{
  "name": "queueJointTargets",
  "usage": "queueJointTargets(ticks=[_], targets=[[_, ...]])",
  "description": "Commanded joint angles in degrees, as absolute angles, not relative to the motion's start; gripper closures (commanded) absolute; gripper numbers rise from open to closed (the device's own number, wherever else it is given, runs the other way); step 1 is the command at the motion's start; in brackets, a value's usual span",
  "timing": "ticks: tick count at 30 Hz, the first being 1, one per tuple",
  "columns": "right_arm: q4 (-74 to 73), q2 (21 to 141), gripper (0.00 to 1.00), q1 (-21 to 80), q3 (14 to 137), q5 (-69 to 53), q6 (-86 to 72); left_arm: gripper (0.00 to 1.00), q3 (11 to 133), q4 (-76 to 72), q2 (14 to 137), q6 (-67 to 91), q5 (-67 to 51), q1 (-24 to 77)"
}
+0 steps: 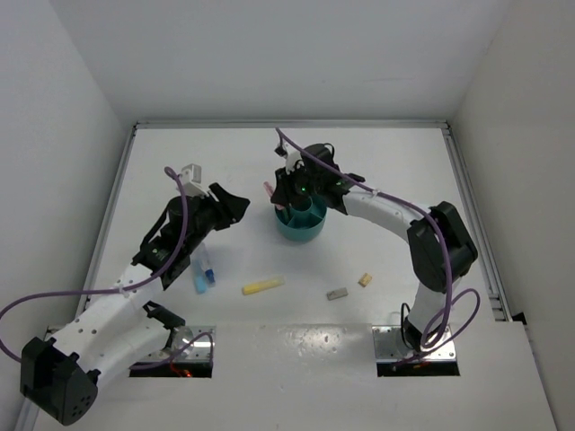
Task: Sort the stationery into containers
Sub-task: Place the stationery into the container
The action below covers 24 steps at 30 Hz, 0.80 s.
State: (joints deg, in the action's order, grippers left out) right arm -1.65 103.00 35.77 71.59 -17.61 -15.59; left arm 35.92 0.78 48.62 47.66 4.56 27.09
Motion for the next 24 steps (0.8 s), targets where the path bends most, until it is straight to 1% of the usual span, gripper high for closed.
queueJointTargets(ticks=[1, 7, 17, 21, 24], targets=[[1.76, 103.10, 0.99, 36.12, 72.07, -14.24, -11.52, 0.46, 35.33, -0.53, 47.81, 47.72, 4.66, 26.02], [1.76, 101.52, 0.99, 36.65, 71.02, -9.50, -8.53, 0.46, 34.80, -1.05, 48.33, 47.72, 4.13, 26.02], [1.76, 102.04, 0.99, 38.94, 70.49, -7.56, -5.54, 0.46, 34.80, -1.58, 48.34, 47.72, 4.13, 26.02], [1.23, 102.57, 0.96, 40.07, 70.49, -6.42, -4.40, 0.46, 34.80, -1.05, 47.82, 47.20, 4.13, 26.02], [1.23, 102.57, 0.96, 40.60, 70.49, -5.81, -3.69, 0.46, 34.80, -0.53, 47.81, 47.20, 4.13, 26.02]])
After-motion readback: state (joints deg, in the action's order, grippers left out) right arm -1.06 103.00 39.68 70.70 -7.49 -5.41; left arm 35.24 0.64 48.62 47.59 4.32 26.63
